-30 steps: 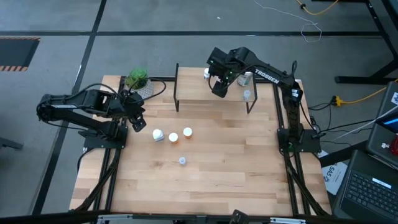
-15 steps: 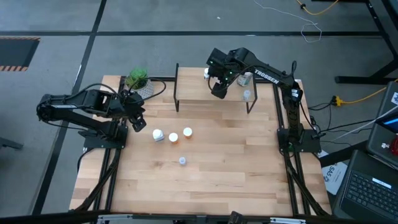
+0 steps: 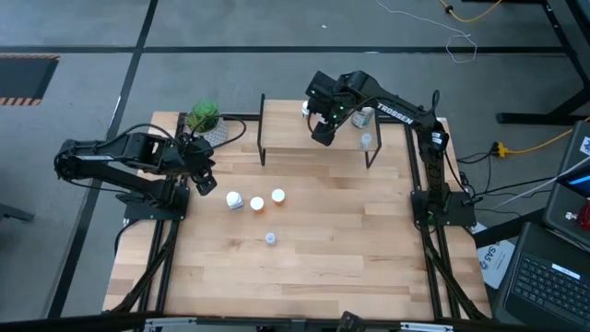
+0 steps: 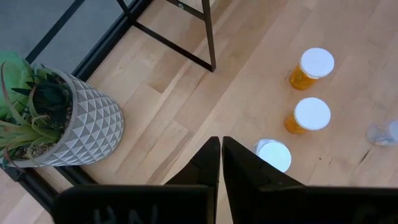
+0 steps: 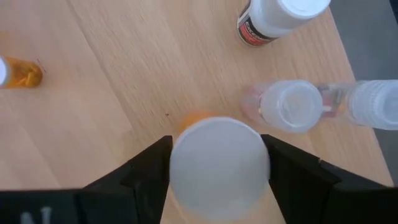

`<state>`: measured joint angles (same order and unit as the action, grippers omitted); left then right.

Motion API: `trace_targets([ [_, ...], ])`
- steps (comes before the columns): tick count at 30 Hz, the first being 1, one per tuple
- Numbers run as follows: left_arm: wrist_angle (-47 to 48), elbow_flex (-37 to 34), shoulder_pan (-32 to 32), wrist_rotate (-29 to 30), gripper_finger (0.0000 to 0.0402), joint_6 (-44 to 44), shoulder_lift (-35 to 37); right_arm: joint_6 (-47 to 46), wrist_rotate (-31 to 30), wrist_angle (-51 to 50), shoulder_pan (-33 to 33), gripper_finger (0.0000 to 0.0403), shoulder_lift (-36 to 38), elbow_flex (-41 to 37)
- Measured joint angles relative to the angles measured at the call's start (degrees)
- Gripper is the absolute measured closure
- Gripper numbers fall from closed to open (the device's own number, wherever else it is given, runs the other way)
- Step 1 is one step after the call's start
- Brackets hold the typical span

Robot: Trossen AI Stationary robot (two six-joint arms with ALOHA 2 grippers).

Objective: Pick and place medicine bottles onto shelf by color
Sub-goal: Put the orange pill bottle on the shelf, then put the transparent pill bottle on the shelf

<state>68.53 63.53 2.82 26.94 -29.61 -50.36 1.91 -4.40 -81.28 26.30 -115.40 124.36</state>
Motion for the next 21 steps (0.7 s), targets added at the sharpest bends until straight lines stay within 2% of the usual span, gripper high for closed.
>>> trace_targets([
  [8,0.00,0.00,-0.01,0.00,0.0388,0.02,0.01,0.42,-0.04,0.99,0.00,0.0104,0.00,-0.02],
  [14,0.00,0.00,-0.01,-0.02,0.0388,0.15,0.01,0.53,-0.02,1.21,-0.01,0.0099,-0.02,0.83],
  [21,-0.01,0.00,-0.01,-0.02,0.0388,0.18,-0.01,-3.20,0.39,-0.78,-1.55,0.0099,0.00,6.54],
])
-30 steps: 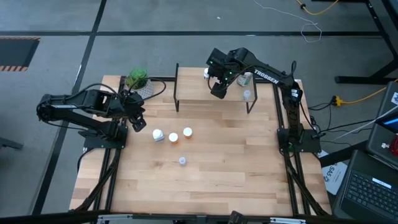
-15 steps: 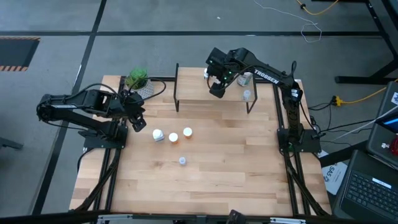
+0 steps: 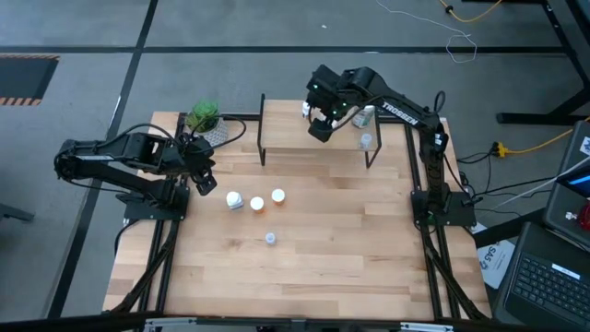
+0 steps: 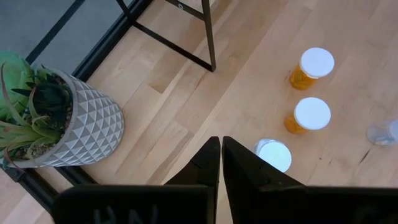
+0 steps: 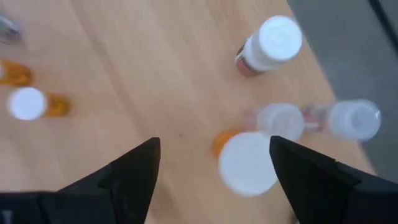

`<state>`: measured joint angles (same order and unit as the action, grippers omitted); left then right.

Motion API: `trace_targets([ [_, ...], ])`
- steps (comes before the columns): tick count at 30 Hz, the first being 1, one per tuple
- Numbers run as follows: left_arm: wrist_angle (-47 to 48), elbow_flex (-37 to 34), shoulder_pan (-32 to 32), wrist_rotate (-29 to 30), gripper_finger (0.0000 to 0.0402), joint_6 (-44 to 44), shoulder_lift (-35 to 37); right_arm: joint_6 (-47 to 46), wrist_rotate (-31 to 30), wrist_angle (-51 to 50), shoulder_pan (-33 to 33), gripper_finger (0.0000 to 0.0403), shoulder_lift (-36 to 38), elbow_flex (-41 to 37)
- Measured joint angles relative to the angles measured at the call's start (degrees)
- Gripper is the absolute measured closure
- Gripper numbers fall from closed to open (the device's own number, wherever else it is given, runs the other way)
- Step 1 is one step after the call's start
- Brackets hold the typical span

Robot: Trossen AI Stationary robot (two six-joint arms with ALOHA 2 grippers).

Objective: Pick and place medicine bottles onto shelf by color
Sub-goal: Put the transparent pill bottle on the shelf

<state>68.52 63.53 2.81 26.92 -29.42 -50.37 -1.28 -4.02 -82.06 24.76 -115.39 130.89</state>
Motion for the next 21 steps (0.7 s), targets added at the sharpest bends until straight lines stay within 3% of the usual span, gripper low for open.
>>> trace_targets([
  [3,-0.01,0.00,0.02,0.00,0.0388,0.01,0.02,-4.98,3.73,-2.31,-1.09,0.0099,-0.01,2.73],
  [8,0.01,0.00,0.00,0.00,0.0388,0.01,0.02,-2.61,29.13,-0.43,-6.89,0.0099,0.07,3.97],
  [10,0.01,0.00,0.02,0.00,0.0388,0.01,0.00,-1.06,32.40,1.16,-11.19,0.0099,0.11,3.91],
  [11,0.01,0.00,0.01,0.00,0.0388,0.01,0.02,0.22,30.79,1.49,-13.45,0.0099,0.03,3.87],
  [16,0.01,-0.02,0.02,0.00,0.0388,0.01,0.01,4.42,10.76,7.00,-23.89,0.0099,-3.21,1.85],
  [21,0.01,-0.02,0.00,0.00,0.0388,0.01,0.00,4.54,6.58,19.21,-30.46,0.0099,-5.57,-6.05],
])
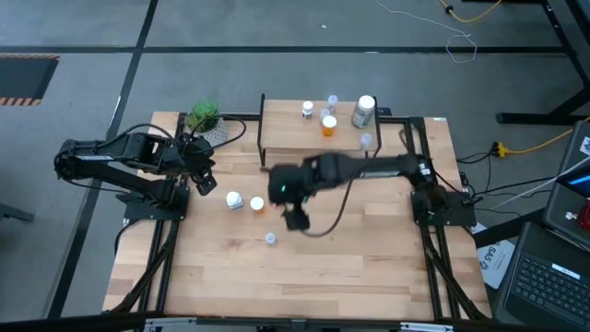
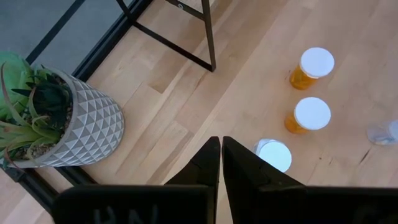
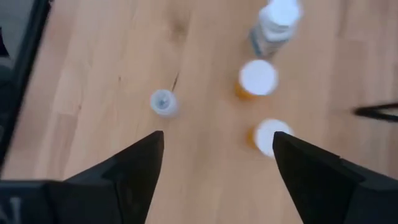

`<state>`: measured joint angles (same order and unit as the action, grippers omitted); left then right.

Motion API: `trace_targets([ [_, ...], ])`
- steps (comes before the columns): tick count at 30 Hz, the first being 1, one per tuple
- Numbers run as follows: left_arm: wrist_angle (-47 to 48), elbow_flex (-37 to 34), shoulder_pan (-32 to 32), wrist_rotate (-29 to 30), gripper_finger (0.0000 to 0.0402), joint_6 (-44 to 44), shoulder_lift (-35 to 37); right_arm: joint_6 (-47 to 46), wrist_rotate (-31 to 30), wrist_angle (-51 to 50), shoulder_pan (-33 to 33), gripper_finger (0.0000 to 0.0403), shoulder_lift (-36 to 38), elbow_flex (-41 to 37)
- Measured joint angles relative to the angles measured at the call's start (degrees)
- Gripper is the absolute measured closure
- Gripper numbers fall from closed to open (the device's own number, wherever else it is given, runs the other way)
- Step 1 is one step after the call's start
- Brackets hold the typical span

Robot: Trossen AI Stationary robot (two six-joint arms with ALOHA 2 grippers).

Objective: Pick and place medicine bottles onto shelf by color
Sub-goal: Put the transparent pill bottle on the shelf

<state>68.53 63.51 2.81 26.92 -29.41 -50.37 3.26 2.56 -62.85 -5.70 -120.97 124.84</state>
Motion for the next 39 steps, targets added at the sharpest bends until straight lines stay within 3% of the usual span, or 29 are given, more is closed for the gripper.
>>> trace_targets([
  [11,0.02,0.00,0.00,0.00,0.0388,0.04,0.00,0.74,-1.44,30.28,-6.06,0.0099,-0.83,-23.22],
  [18,0.02,0.00,0.01,0.01,0.0388,0.04,0.00,3.35,-1.59,42.04,-8.45,0.0099,-0.79,-30.01],
  [39,-0.01,0.00,0.00,0.02,0.0388,-0.13,0.00,2.96,-5.54,44.76,-8.70,0.0101,-4.52,-30.89],
])
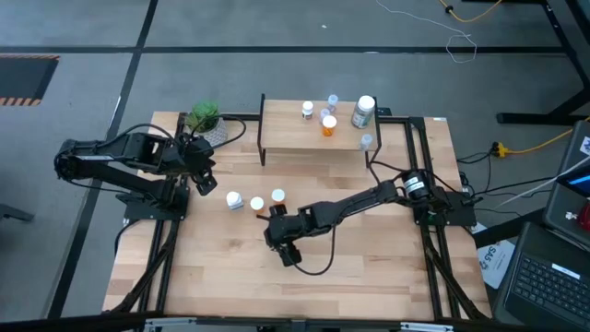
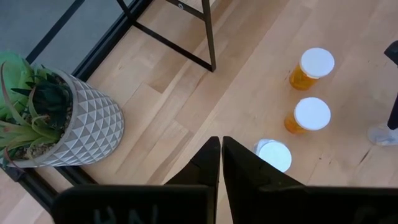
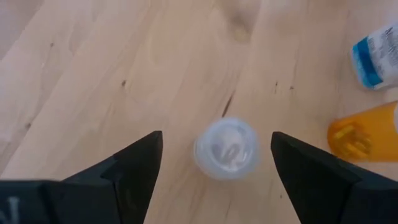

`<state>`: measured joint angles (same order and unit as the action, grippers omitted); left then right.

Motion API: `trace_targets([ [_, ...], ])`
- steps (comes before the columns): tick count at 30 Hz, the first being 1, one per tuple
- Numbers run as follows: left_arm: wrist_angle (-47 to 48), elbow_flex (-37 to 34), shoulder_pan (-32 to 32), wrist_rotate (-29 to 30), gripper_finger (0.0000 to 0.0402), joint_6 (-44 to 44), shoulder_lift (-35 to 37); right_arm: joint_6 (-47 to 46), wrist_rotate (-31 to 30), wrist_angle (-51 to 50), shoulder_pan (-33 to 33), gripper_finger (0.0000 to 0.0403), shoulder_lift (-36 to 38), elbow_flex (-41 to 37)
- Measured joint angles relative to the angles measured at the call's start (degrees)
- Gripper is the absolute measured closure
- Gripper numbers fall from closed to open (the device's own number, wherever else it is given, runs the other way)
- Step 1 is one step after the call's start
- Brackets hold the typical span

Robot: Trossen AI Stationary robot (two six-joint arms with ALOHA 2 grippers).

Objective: Pick and place medicine bottles onto shelf by color
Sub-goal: Put the transparent pill bottle on the shelf

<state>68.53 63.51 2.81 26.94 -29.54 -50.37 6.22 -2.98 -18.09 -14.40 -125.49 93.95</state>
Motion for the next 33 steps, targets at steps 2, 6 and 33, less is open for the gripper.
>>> trace_targets([
  [2,0.00,0.00,0.02,0.00,0.0388,0.00,0.02,-0.02,0.00,-0.09,0.05,0.0107,-0.19,-0.08],
  [6,-0.01,0.00,0.01,0.00,0.0388,0.00,0.02,-0.15,-0.02,0.77,0.07,0.0129,-0.38,-0.09],
  [33,0.01,0.00,0.02,0.00,0.0388,0.09,0.00,1.12,-15.11,-37.14,10.14,0.0268,17.71,16.42],
])
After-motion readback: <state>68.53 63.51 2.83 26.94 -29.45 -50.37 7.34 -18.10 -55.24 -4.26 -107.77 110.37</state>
